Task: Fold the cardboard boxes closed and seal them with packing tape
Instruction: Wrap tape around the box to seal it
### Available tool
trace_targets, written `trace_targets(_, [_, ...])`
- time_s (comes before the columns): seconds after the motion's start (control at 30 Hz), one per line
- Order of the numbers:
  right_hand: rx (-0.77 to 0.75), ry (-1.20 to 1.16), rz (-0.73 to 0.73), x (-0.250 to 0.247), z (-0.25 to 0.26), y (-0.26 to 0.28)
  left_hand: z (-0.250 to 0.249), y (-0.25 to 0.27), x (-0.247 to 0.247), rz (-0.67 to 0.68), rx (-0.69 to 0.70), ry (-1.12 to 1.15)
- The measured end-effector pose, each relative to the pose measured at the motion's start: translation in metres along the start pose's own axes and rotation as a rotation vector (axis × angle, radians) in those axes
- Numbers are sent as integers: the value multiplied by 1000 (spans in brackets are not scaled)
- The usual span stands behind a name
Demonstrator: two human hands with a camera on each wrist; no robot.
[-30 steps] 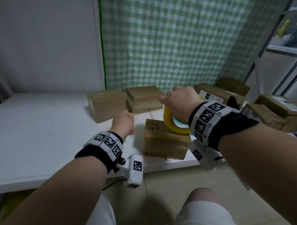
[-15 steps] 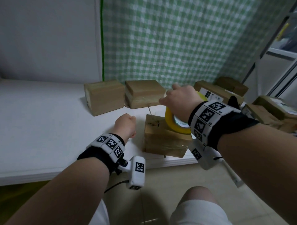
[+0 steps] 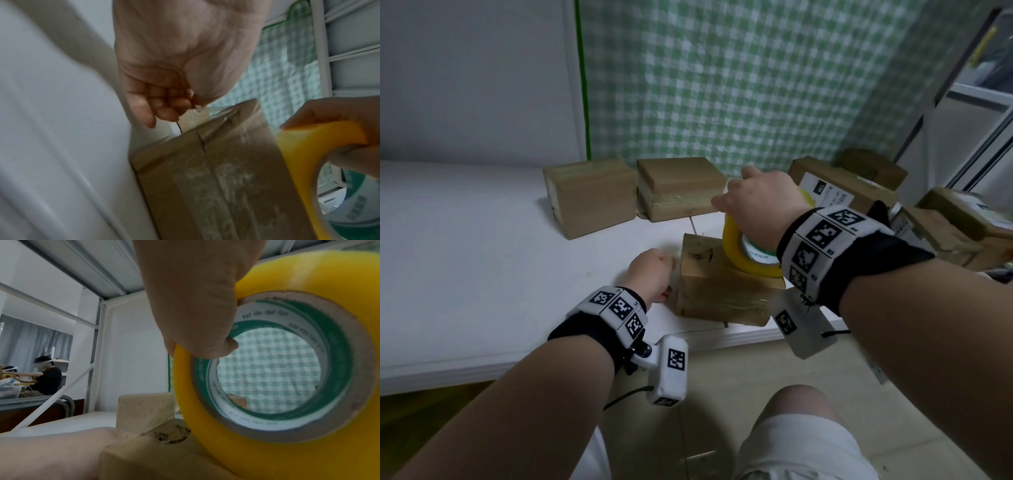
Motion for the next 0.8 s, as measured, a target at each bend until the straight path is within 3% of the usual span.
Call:
trace_targets(0.17, [6, -26, -35, 2, -1, 0, -5, 3, 8, 88, 23, -69])
trace_targets(0.3, [7, -37, -54, 1, -1, 1, -6, 2, 3, 137, 13, -333])
trace_targets(0.37, [7, -47, -56, 1, -1, 2, -7, 1, -4, 90, 29, -417])
trace_targets(0.43, [15, -49, -55, 1, -2, 2, -16, -2, -12, -27, 98, -297])
trace_targets(0.47, [19, -49, -53, 1, -2, 2, -22, -1, -13, -32, 114, -111])
trace_targets(0.57, [19, -44, -54, 1, -1, 2, -33, 10, -4, 150, 103, 413])
trace_targets(0.67, [17, -40, -64, 1, -1, 2, -34, 20, 8, 343, 126, 448])
trace_targets(0.8, [18, -44, -77, 2, -1, 2, -26, 22, 18, 353, 90, 453])
Point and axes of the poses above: each hand's wrist, its own y-axis away from the middle knuckle, its own x-axis out of the palm, z = x × y, the point moved 4 cm from there along -y, towards the middle knuckle, and after that the axes turned 12 degrees about -y, right-handed, at the moved point
